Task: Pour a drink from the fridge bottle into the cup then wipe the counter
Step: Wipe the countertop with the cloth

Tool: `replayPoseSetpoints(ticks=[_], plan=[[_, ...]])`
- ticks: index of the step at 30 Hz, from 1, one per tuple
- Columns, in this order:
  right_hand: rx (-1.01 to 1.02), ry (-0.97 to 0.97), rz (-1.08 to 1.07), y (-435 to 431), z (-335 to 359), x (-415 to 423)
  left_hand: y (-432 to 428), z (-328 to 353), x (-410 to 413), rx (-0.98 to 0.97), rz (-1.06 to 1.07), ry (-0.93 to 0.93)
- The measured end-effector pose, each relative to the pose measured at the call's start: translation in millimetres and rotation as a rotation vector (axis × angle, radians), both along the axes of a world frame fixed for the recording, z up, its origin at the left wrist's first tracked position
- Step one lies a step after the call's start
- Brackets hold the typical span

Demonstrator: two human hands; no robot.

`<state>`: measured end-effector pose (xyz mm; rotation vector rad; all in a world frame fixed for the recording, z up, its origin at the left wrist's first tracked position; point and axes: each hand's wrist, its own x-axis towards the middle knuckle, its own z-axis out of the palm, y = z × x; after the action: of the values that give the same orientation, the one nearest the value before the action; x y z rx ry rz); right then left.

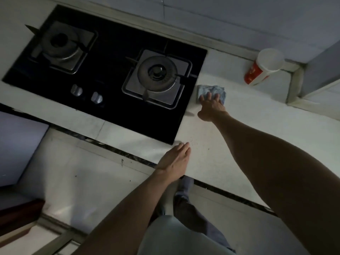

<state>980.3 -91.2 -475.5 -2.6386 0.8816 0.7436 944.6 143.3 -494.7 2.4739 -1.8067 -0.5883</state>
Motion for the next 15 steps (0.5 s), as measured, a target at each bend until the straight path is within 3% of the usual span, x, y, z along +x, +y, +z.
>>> replayPoseSetpoints(ticks=[9, 15], plan=[[-0.003, -0.129, 0.073, -26.3, -3.1, -18.6, -23.1, -2.3, -9.3, 0.074, 0.065, 0.072], [0.008, -0.113, -0.034, -24.8, -2.7, -61.9, -20.8, 5.8, -5.9, 0.090, 0.095, 0.131]])
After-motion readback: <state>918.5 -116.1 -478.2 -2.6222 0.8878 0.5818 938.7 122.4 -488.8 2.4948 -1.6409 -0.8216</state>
